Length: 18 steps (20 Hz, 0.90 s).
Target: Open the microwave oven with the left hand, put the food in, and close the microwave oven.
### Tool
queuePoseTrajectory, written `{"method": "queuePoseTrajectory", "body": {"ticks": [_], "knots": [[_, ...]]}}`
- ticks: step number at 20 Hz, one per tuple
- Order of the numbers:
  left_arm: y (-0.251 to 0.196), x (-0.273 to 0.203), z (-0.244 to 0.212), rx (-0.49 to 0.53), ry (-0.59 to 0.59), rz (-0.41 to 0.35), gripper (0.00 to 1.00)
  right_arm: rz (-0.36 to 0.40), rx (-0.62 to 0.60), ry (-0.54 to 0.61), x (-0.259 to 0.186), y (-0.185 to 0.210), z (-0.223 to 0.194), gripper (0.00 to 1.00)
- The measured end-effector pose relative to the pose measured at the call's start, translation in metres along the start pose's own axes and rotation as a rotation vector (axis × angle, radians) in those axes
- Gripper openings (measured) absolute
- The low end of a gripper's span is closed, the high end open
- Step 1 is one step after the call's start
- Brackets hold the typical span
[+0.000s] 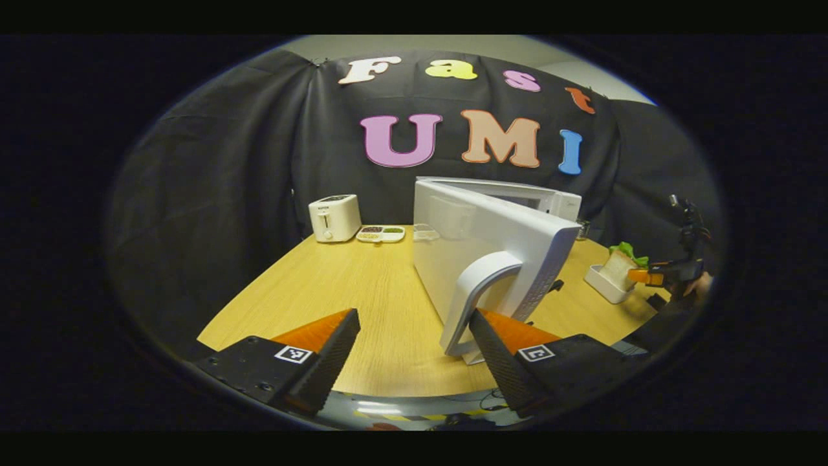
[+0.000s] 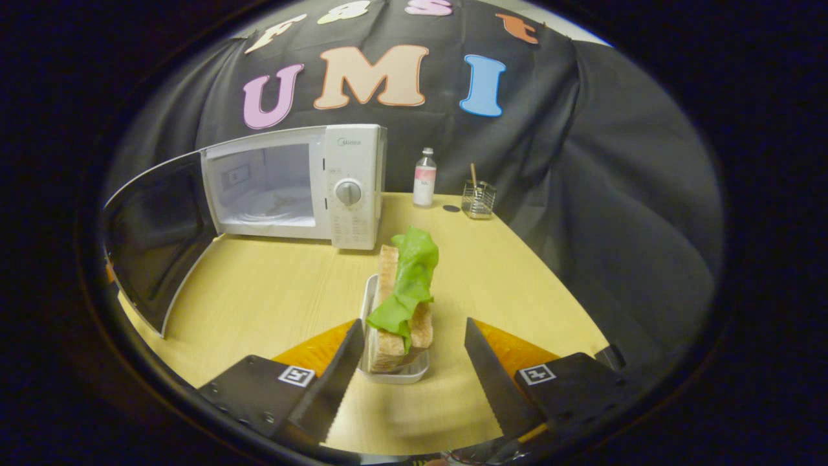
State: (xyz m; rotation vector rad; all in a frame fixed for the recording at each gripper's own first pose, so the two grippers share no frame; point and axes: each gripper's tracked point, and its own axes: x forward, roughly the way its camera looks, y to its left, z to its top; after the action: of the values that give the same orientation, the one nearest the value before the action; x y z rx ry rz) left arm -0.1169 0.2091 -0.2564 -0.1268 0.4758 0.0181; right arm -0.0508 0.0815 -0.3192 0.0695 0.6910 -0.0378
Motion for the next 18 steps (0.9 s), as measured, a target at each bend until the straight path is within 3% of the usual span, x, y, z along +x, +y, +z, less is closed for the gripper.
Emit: {"method": "queuePoseTrajectory", "body": {"ticks": [1, 2, 4, 5, 7, 9, 12, 13, 14, 16, 17, 18], "knots": [[0.003, -0.004, 0.002, 0.007, -0.003, 0.013, 1.0, 0.004, 0.003, 0.006, -0.001, 0.002, -0.001, 0.89], [0.004, -0.009, 0.004, 0.015, -0.011, 0.02, 1.0, 0.003, 0.004, 0.007, -0.002, 0.004, -0.001, 0.89], [0.004, -0.016, 0.007, 0.019, -0.017, 0.023, 0.99, 0.021, 0.003, 0.023, 0.0, 0.013, -0.006, 0.66], [0.002, -0.021, 0.008, 0.01, -0.019, 0.02, 0.96, 0.022, -0.005, 0.031, 0.002, 0.013, -0.002, 0.67], [-0.003, -0.029, 0.011, -0.002, -0.029, 0.014, 0.95, 0.02, 0.001, 0.027, 0.0, 0.015, -0.005, 0.42], [-0.004, -0.03, 0.011, -0.001, -0.029, 0.018, 0.96, 0.028, 0.013, 0.031, -0.001, 0.017, -0.005, 0.48], [-0.004, -0.034, 0.017, -0.014, -0.04, 0.013, 0.97, 0.029, 0.008, 0.036, 0.0, 0.02, -0.004, 0.29], [-0.005, -0.036, 0.02, -0.028, -0.048, 0.011, 0.97, 0.027, 0.011, 0.031, -0.002, 0.02, -0.001, 0.36], [-0.004, -0.038, 0.025, -0.039, -0.061, 0.014, 0.97, 0.022, 0.01, 0.032, 0.0, 0.018, 0.001, 0.36], [-0.002, -0.04, 0.03, -0.052, -0.075, 0.022, 0.97, 0.028, 0.041, 0.025, -0.005, 0.016, 0.005, 0.22], [-0.001, -0.041, 0.032, -0.054, -0.078, 0.022, 0.97, 0.024, 0.05, 0.023, -0.006, 0.013, 0.008, 0.27], [-0.003, -0.041, 0.032, -0.055, -0.083, 0.023, 0.95, 0.022, 0.053, 0.015, -0.008, 0.011, 0.011, 0.22]]}}
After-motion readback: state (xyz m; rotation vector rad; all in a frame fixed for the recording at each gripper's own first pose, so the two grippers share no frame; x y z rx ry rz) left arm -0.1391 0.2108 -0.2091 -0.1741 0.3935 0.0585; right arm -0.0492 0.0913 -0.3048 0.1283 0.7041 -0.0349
